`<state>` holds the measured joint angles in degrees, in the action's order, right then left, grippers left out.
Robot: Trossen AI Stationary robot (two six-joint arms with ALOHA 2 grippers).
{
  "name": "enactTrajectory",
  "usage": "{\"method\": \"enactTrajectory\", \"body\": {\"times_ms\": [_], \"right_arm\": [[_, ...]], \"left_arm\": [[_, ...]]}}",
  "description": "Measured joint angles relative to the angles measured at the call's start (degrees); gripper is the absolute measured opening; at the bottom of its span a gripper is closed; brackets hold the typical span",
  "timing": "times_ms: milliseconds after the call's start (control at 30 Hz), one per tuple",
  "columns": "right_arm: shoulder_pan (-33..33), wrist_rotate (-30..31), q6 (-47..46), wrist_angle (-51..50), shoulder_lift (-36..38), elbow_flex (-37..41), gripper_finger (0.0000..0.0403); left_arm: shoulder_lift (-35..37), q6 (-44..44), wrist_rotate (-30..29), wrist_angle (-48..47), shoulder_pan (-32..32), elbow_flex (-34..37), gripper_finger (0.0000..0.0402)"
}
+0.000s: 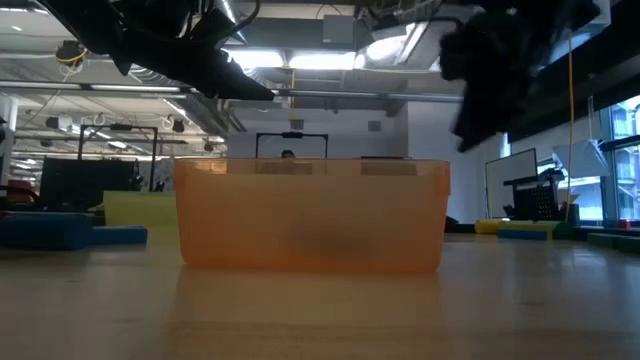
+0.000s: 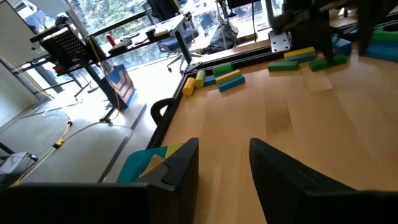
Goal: Sort blocks by size
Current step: Put the green rectangular block into the orange bin
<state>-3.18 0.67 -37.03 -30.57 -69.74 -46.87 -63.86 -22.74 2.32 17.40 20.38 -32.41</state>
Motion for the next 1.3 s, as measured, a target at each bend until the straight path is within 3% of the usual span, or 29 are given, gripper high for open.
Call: {"method": "enactTrajectory", "body": {"times_ms": [233, 400, 800, 1300], "right_arm": [[-0.2, 1.3, -19.8, -22.6, 1.0, 0.0, 0.0179], [-0.2, -0.8, -28.3, -32.9, -1.6, 0.7, 0.0179], [-0.2, -9.4, -33.3, -29.0, -5.5, 10.1, 0.0179], [-0.2, -8.7, -33.2, -22.3, -5.4, 16.0, 0.0179]], "left_arm": [[0.0, -0.1, 0.0, 0.0, 0.0, 0.0, 0.0127], [0.0, -0.1, 0.0, 0.0, 0.0, 0.0, 0.0127], [0.0, -0.2, 0.0, 0.0, 0.0, 0.0, 0.0127], [0.0, -0.2, 0.0, 0.0, 0.0, 0.0, 0.0127]]}}
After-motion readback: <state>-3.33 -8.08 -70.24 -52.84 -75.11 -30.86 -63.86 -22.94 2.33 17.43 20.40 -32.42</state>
